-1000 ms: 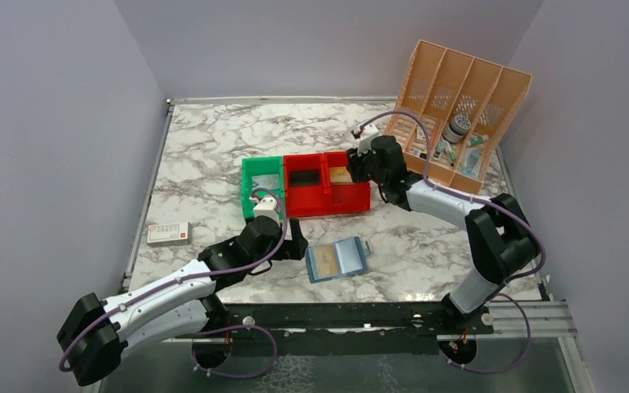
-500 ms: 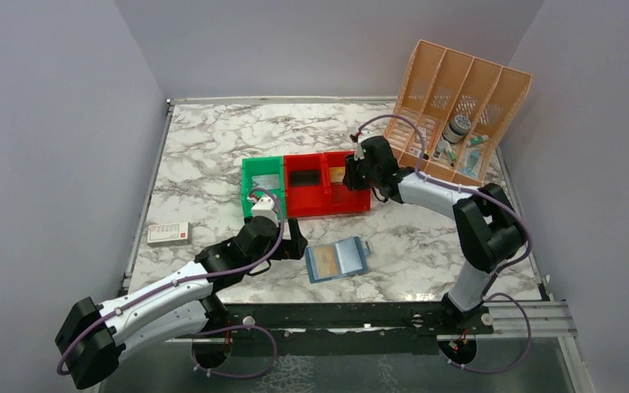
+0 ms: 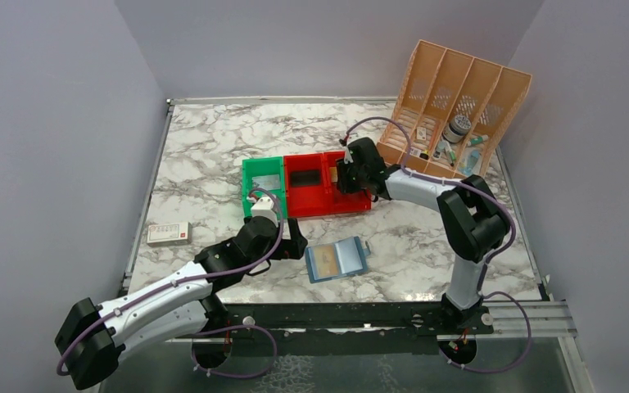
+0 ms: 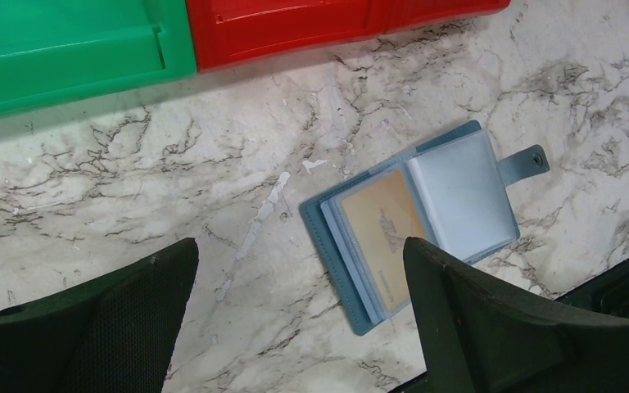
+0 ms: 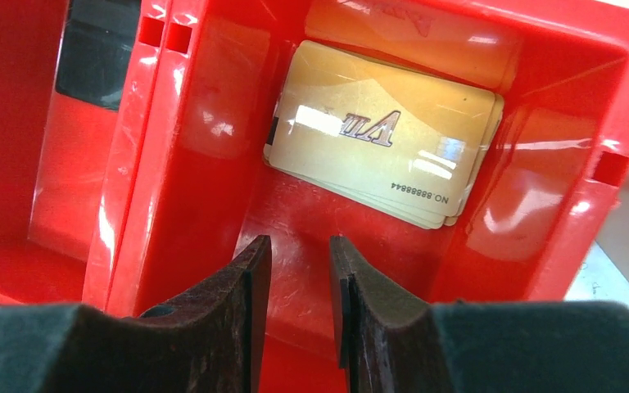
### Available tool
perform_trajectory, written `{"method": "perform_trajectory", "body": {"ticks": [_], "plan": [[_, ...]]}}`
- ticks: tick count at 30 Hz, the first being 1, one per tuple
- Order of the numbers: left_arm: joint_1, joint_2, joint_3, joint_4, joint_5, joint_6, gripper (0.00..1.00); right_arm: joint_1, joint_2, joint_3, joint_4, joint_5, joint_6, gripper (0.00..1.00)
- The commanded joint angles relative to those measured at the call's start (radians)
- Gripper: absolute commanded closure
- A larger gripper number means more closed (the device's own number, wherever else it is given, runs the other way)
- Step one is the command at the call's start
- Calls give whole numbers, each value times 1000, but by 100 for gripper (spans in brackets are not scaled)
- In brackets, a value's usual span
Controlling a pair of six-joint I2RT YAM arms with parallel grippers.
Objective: Take the credit cards out of the card holder
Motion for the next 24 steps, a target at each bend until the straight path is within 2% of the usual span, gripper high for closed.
{"method": "perform_trajectory", "body": {"ticks": [1, 24], "plan": [[6, -33, -11, 3, -25, -7, 1, 23, 40, 48, -34, 72, 0, 67], [6, -20, -9, 2, -7, 7, 1, 39, 142, 114, -27, 220, 50, 63]]}}
